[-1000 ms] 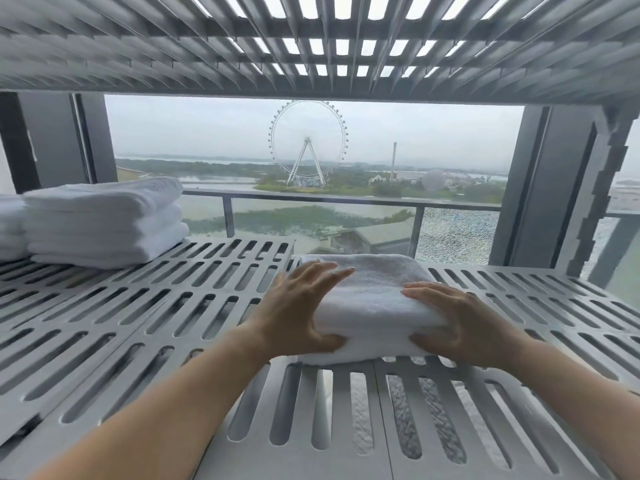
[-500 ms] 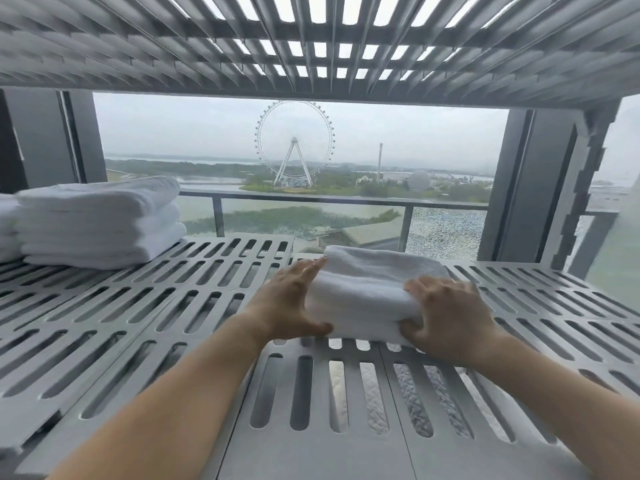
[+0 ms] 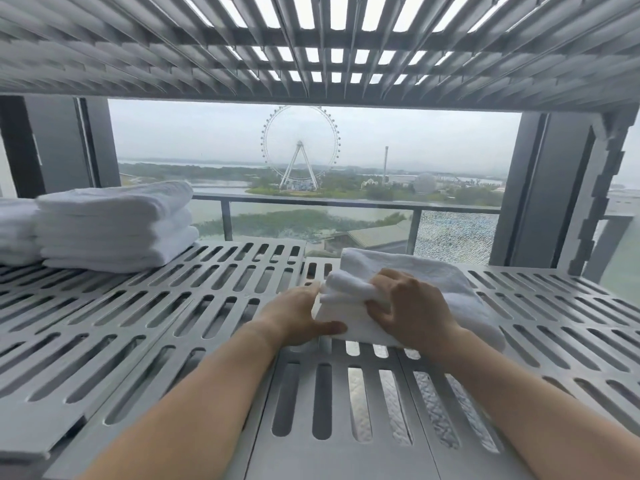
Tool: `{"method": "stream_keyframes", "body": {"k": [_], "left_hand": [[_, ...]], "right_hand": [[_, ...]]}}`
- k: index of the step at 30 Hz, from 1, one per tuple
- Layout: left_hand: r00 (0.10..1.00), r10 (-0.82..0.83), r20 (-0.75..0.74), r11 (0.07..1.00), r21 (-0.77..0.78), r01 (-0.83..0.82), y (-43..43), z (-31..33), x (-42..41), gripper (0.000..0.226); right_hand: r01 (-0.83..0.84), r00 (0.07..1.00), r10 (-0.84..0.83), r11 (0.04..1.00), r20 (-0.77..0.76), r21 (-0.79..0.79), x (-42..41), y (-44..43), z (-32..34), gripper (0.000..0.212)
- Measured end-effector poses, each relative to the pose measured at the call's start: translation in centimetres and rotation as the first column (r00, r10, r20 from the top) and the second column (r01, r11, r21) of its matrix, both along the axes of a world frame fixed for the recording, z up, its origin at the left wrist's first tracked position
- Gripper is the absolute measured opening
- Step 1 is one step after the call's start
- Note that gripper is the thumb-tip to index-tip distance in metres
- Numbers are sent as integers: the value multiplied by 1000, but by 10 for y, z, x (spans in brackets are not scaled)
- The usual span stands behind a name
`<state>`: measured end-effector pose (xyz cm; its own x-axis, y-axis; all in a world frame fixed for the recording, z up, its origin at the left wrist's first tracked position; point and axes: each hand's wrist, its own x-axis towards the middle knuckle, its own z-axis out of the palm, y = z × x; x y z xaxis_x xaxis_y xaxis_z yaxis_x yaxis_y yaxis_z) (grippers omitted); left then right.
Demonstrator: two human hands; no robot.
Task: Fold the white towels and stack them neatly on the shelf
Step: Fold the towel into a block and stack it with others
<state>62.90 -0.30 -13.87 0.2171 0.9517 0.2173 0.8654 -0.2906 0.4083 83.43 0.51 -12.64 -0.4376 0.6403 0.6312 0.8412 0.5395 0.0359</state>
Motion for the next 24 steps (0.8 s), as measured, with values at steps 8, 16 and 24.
{"method": "stream_keyframes", "body": {"k": [8,16,24], "left_hand": [[996,-64,63,997,39,62,-2,2,0,68],[1000,-1,2,1000,-26,1,1,1,0,46],[996,38,82,992,121,-48,1,2,2,51]], "right_hand": [[-89,996,90,991,6,-99,5,-5,-4,26],[-49,962,29,997,-270,-67,0,1,9,31],[-28,945,37,999,-324,32,-7,6,17,29]]}}
